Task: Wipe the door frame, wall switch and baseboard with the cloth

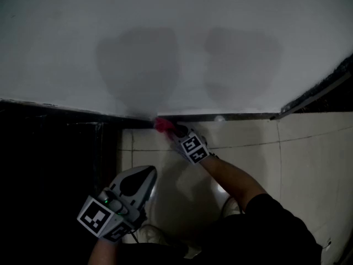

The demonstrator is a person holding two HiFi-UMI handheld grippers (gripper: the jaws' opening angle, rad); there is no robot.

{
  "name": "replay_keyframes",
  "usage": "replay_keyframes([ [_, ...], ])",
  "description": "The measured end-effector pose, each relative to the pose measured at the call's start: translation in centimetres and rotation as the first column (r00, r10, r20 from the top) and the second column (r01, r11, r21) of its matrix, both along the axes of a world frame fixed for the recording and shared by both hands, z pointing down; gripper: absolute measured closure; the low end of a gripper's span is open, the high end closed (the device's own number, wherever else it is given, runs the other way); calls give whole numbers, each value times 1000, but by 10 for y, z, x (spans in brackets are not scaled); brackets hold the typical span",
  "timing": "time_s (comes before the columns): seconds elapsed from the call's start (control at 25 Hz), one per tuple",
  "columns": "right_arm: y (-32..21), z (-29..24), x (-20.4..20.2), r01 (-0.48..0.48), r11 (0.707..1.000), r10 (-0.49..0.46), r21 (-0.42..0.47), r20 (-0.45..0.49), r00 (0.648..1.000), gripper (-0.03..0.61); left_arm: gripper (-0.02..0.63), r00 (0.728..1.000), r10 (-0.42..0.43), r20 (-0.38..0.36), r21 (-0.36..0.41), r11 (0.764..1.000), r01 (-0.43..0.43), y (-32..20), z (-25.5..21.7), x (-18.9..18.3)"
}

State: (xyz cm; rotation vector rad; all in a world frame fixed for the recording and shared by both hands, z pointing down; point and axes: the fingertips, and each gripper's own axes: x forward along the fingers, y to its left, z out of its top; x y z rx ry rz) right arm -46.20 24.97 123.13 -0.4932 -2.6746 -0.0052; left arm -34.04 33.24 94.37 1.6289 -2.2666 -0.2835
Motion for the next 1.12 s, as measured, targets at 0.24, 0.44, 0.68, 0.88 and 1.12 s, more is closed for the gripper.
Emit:
replay_keyframes([
  [0.24,-16,25,-10,-122,992,119,-27,-80,990,517,614,999,2,-33,34,999,-1,7,-4,-1],
  [0.44,-54,35,-2,-233,971,225,-55,-123,967,517,614,1000,10,-8,28,1000,-10,-2,-5,-1],
  [0.68,-87,35,17,-282,959,277,-29,-114,954,517,614,1000,31,-3,23,999,-31,-12,-5,3],
  [0.88,-124,38,37,-349,937,346,-8,-121,931,518,614,999,49,-20,56,997,-48,-23,-9,7],
  [1.12,-162,35,62,-396,918,396,20,-118,911,518,614,996,81,-24,67,995,-79,-41,-9,15],
])
